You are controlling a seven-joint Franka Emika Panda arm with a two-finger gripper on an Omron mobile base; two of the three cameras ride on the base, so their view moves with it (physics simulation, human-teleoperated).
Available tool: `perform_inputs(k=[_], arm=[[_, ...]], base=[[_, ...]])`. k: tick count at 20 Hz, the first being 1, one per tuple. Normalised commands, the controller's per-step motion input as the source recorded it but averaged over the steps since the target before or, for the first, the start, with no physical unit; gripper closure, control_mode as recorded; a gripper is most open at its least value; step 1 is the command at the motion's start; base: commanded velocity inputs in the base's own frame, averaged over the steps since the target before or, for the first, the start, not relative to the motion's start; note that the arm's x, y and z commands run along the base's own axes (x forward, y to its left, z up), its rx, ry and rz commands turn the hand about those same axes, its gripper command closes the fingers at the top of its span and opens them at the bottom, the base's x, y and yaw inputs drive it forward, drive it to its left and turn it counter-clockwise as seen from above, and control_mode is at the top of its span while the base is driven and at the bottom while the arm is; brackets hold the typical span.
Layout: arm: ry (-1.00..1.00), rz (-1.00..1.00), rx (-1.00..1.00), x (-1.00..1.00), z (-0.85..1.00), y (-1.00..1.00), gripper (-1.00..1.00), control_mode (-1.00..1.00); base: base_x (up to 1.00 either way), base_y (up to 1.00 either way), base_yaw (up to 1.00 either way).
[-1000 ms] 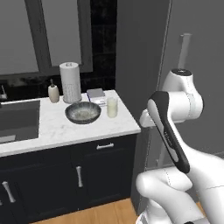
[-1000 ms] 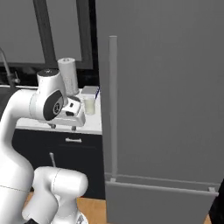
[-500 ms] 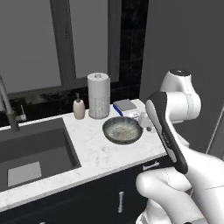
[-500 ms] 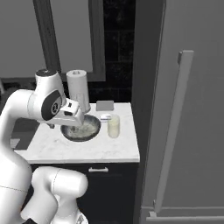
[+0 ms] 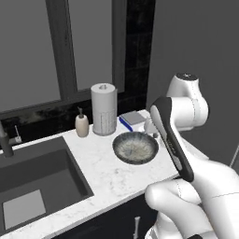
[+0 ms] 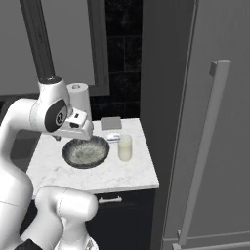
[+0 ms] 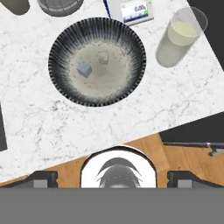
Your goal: Grab a lemon wedge from the fridge and one ice cube from the ice bowl, and put them in the glass of lemonade.
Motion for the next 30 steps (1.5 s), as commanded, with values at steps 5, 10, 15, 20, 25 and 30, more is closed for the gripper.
perform_inputs(k=[5,10,15,20,25,30], arm=[[-0.02,-0.08,0.00,0.11,-0.18,0.23,-1.00,-1.00],[-0.01,-0.07,0.00,0.29,-0.54,0.41,-1.00,-1.00],[0.00,-0.10,0.01,0.34,-0.58,0.36,-1.00,-1.00],[0.05,-0.12,0.05,0.38,-0.50,0.06,-1.00,-1.00],[0.10,-0.10,0.02,0.37,-0.34,0.00,-1.00,-1.00],[0.05,-0.04,0.00,0.32,-0.08,0.00,-1.00,-1.00]], base=[[0.00,0.00,0.00],[0.00,0.00,0.00],[0.00,0.00,0.00],[0.00,0.00,0.00],[0.00,0.00,0.00],[0.00,0.00,0.00]])
